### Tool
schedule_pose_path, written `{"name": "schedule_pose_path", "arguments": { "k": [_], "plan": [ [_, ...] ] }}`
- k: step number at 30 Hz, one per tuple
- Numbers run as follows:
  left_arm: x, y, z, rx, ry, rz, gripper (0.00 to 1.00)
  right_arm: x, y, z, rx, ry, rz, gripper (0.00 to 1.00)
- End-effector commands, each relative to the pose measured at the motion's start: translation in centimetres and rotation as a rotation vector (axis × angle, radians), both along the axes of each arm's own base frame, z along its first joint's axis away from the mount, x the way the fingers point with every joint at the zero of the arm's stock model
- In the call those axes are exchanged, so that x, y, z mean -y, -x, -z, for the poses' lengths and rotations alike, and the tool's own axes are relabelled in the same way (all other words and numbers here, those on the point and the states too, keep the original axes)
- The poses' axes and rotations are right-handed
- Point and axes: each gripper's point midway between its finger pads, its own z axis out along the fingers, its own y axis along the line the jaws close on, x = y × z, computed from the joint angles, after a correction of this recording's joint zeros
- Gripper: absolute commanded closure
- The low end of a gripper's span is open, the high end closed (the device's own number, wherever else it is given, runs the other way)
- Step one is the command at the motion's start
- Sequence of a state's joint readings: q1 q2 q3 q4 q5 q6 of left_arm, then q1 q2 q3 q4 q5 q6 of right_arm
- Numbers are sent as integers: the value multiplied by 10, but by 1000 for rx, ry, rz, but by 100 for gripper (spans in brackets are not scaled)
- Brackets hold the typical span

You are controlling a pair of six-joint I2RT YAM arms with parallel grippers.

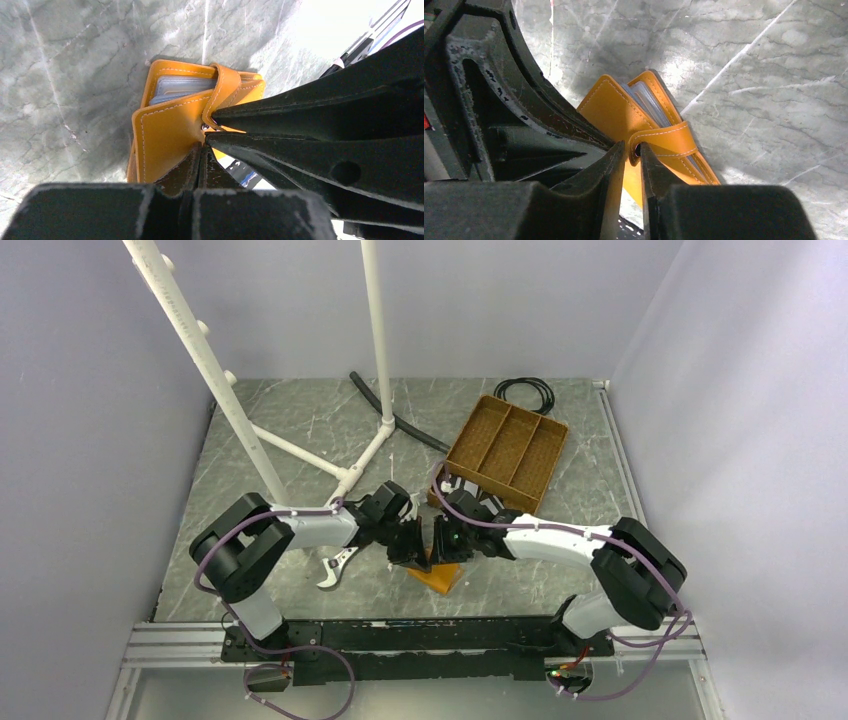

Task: Put the credit cards into the card holder
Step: Close the card holder at the center of the board.

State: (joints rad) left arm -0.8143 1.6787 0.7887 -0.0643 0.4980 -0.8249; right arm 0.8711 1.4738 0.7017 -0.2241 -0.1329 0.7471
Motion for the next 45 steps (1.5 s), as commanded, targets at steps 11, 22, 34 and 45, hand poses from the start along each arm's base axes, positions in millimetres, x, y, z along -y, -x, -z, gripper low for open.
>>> {"name": "schedule_pose_path", "arguments": {
  "k": [11,22,34,45],
  "plan": [
    [-12,0,24,32,-76,-18,100,31,47,21,-200,-6,-72,81],
    [-12,0,24,34,-80,-15,100,25,45,9,-170,-71,-110,85],
    [-10,-1,21,37,-76,-7,100,24,25,-6,-135,-139,-47,74],
    [-3,-4,-11,57,-11,9,100,30,-2,-56,149,-98,-181,53]
  ]
}}
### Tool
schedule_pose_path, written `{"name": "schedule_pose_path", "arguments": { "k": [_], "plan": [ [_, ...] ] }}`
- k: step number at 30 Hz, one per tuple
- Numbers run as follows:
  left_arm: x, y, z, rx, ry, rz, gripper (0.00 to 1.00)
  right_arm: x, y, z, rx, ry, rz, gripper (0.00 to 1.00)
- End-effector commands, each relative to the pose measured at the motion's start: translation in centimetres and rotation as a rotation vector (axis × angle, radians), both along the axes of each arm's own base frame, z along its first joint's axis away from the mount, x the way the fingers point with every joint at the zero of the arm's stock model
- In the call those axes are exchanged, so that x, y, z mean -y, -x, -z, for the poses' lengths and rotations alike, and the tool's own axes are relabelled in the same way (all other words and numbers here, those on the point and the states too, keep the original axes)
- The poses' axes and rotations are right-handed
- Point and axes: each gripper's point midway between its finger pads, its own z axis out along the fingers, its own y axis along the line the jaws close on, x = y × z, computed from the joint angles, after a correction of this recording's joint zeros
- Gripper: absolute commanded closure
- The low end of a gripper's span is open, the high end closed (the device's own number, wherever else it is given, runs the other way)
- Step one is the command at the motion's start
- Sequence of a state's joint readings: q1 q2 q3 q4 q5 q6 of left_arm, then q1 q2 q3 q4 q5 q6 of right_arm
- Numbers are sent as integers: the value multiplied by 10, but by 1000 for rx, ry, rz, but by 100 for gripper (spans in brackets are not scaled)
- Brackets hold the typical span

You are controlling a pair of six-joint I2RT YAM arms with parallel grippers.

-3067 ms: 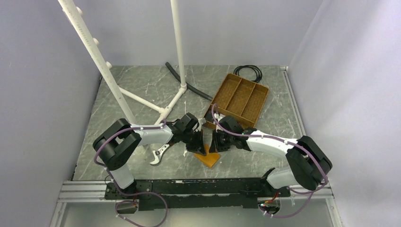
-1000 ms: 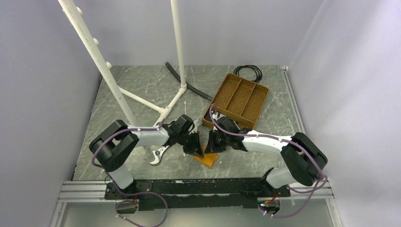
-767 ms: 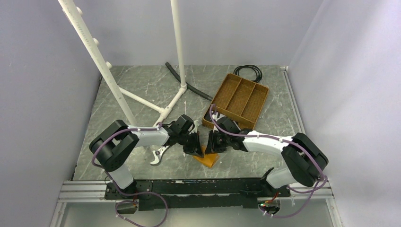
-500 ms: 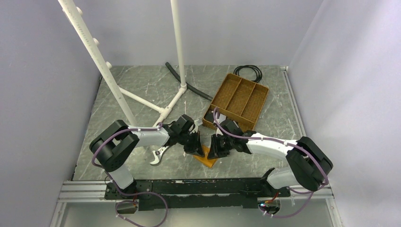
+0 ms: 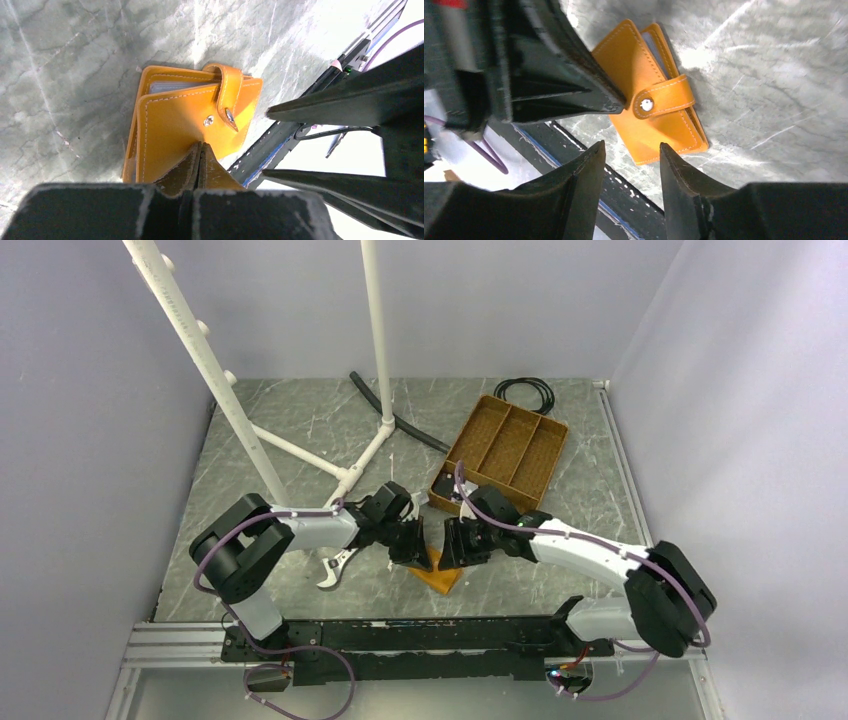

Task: Put the credit cards into the card holder
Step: Close the card holder at the center of the board.

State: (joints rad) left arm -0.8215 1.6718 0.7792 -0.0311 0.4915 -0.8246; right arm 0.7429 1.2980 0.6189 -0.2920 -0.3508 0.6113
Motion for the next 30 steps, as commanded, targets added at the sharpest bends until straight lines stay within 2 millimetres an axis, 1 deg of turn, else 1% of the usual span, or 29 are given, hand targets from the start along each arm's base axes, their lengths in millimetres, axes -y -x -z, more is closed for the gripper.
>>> {"name": "schedule_pose_path", "arguments": {
  "k": [1,4,7,9,11,15,19,21,24,28,30],
  "plan": [
    [-5,-6,-17,35,-9,6,100,4,-22,-35,221,10,-80,52],
    [-5,-17,-34,48,27,3,100,5,-29,-35,266,32,-102,53],
    [-8,-27,-38,49,35,2,100,3,-35,-34,287,34,-101,55],
    [-5,-29,-37,42,55,12,100,1,-36,-33,298,32,-110,57],
    [-2,-29,-33,37,60,15,100,0,-38,-33,315,37,-116,59],
    [-2,-26,-16,-1,52,8,100,-6,-38,-31,320,49,-146,61],
    [-2,-26,-6,-10,44,1,100,-15,-36,-29,342,83,-179,59],
    [-4,-27,-1,-14,28,-6,100,-16,-35,-25,345,122,-187,59],
    [-8,-27,6,-16,4,-21,100,-14,-36,-20,376,175,-183,60],
    [-12,-24,12,-22,-13,-27,100,-10,-40,-18,393,208,-172,63],
    [-14,-22,14,-26,-18,-30,100,-11,-39,-16,395,208,-184,64]
  ]
}}
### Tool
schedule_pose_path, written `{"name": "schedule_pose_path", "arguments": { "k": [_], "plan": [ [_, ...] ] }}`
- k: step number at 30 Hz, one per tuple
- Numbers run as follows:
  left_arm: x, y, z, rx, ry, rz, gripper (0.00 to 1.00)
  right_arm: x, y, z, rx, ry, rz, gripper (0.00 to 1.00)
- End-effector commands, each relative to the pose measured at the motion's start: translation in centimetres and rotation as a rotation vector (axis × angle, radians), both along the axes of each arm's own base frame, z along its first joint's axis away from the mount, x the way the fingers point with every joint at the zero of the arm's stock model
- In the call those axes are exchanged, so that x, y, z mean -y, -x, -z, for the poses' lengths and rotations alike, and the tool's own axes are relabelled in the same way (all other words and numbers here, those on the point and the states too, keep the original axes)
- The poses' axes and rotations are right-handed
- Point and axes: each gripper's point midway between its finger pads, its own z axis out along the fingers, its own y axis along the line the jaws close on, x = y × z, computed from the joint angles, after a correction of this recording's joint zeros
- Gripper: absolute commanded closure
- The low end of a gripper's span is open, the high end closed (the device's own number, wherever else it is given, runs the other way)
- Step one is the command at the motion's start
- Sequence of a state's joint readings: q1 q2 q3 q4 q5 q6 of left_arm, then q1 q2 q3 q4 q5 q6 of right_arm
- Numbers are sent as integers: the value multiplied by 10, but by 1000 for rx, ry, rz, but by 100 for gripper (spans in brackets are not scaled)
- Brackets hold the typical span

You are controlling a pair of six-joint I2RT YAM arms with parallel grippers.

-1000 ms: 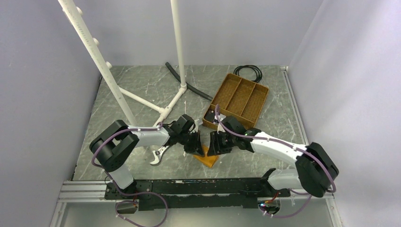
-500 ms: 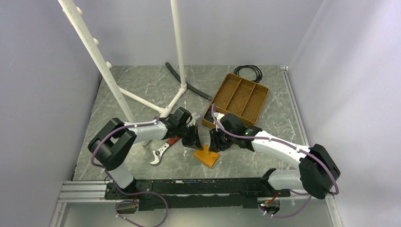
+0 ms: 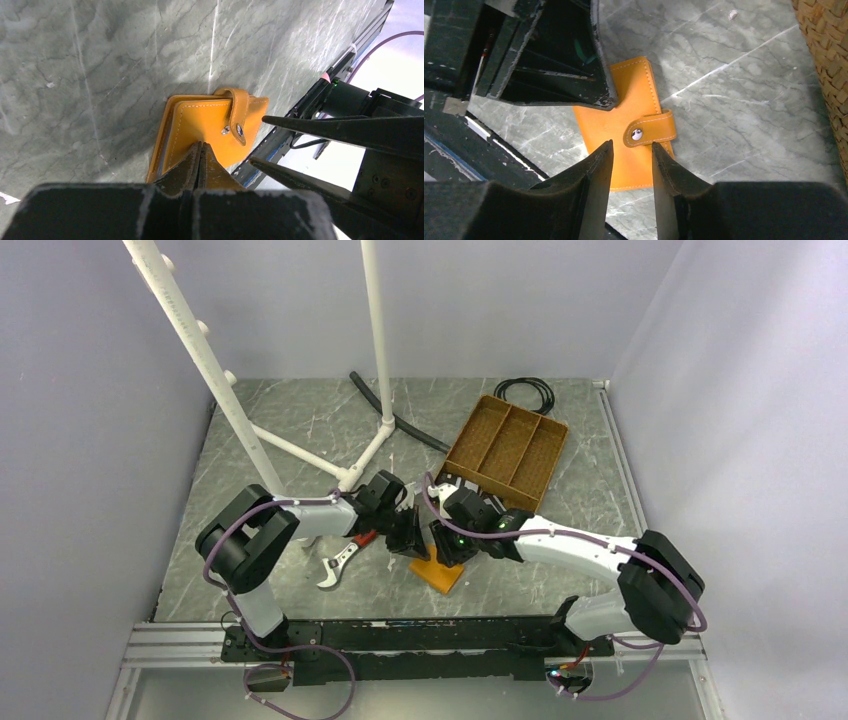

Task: Put the credit cards into the card holder
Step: Close the card holder at the center of the board.

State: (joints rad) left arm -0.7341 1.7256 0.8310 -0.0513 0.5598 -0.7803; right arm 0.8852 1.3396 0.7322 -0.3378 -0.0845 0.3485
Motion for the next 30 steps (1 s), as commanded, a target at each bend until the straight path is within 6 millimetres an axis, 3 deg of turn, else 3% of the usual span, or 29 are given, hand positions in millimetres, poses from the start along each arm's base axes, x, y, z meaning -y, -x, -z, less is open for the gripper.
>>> {"name": "schedule_pose_path", "arguments": {
  "k": [1,7,16,27,30],
  "plan": [
    [-7,4,16,-5,-42,-14,100,-6,-15,-10,73,9,3,64],
    [-8,3,15,1,-46,-18,100,-12,-14,-8,64,9,-23,68],
    [-8,3,15,1,-42,-15,100,-18,-15,-6,64,10,-30,67],
    [-8,4,14,4,-37,-14,100,-18,-16,-4,60,17,-13,84],
    [-8,4,14,4,-37,-14,100,-16,-16,0,53,34,-6,82]
  ]
}}
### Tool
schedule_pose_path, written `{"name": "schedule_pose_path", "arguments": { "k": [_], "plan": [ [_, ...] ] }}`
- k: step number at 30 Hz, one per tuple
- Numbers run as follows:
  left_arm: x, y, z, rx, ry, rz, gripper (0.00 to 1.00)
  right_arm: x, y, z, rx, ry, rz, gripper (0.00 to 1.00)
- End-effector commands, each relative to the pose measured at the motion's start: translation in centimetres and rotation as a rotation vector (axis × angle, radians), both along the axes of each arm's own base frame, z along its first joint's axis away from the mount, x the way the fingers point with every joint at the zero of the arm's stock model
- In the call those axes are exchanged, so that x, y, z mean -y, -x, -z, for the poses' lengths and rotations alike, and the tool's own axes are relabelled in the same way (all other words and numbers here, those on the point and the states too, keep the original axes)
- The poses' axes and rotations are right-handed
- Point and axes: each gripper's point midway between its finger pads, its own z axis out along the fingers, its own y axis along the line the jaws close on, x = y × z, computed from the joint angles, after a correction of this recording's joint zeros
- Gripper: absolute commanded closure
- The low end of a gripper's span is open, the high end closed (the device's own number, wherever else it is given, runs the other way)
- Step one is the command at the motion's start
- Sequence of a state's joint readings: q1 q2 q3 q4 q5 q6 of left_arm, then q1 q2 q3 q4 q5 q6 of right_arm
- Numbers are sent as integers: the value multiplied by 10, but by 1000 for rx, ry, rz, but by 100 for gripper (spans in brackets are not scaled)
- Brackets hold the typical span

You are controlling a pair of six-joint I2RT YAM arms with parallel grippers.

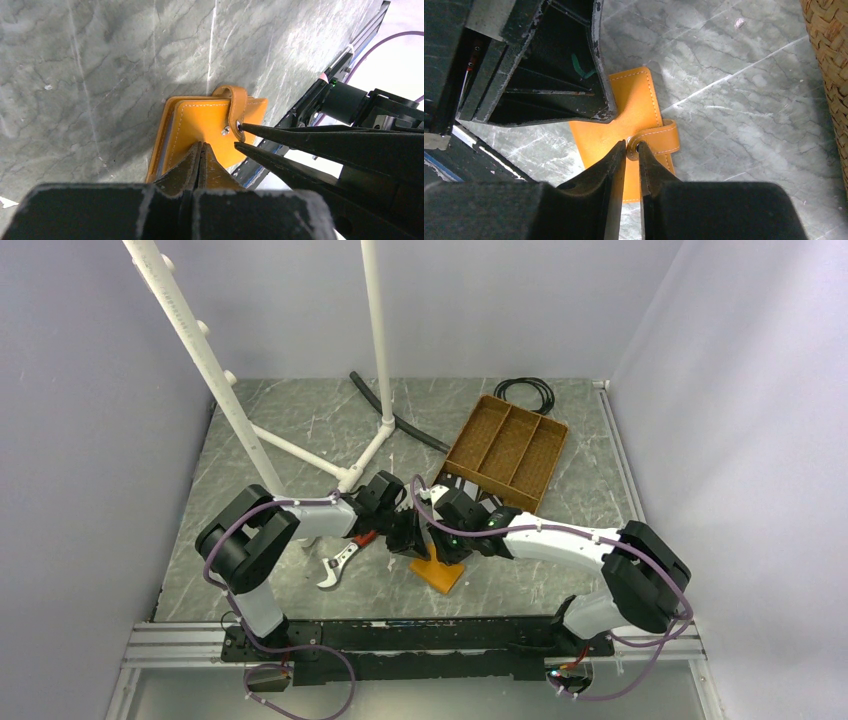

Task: Put the credit cards into the card holder
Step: Close the card holder at the center of the board.

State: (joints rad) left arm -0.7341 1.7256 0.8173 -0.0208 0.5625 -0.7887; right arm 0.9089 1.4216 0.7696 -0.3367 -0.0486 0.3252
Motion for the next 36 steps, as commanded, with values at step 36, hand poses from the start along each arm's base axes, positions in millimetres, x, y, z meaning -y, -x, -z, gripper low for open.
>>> {"name": "schedule_pose_path", "arguments": {
  "k": [36],
  "plan": [
    [-9,5,16,-6,-54,2,100,-7,-2,5,-2,-2,-11,70]
  ]
}}
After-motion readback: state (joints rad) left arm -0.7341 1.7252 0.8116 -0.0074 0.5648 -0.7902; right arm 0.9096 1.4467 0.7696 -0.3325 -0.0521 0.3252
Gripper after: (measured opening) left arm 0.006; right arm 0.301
